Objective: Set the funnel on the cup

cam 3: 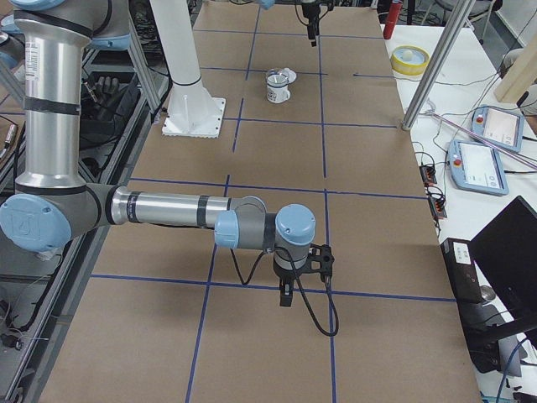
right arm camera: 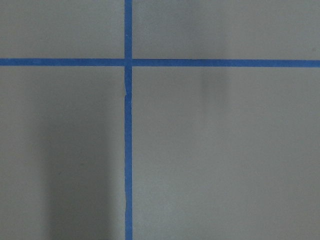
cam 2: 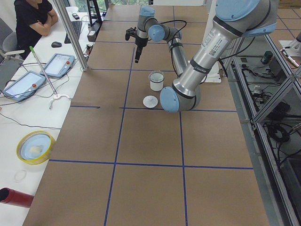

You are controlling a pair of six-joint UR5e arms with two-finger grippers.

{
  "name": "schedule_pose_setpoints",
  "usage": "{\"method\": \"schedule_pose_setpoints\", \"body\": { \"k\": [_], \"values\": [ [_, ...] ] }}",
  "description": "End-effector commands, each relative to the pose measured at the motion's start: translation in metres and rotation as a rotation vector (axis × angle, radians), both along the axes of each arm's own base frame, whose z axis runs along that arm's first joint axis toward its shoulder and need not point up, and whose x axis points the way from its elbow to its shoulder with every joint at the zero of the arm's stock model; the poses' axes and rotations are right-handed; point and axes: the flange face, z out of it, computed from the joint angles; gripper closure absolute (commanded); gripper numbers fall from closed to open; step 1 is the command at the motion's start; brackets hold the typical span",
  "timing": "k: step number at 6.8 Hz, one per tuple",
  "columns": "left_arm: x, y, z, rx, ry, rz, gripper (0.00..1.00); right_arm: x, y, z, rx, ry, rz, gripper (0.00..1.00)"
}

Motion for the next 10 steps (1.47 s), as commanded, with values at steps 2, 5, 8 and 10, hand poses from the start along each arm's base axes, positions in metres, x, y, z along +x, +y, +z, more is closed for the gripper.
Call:
{"method": "schedule_pose_setpoints", "body": {
  "k": [2, 5, 8, 10],
  "values": [
    [-0.189, -0.084, 0.164, -0.018, -0.019, 0.074, 0.0, 0.0, 0.0, 0.0, 0.0, 0.0, 0.0, 0.0],
    [-0.335, -0.016, 0.371, -0.103, -0.069, 0.147, 0.0, 0.0, 0.0, 0.0, 0.0, 0.0, 0.0, 0.0],
    [-0.366, 0.06, 0.451, -0.223, -0.061, 0.126, 0.0, 0.0, 0.0, 0.0, 0.0, 0.0, 0.0, 0.0],
    [-0.369, 0.061, 0.452, -0.205, -0.066, 0.125, 0.0, 0.0, 0.0, 0.0, 0.0, 0.0, 0.0, 0.0]
  ]
}}
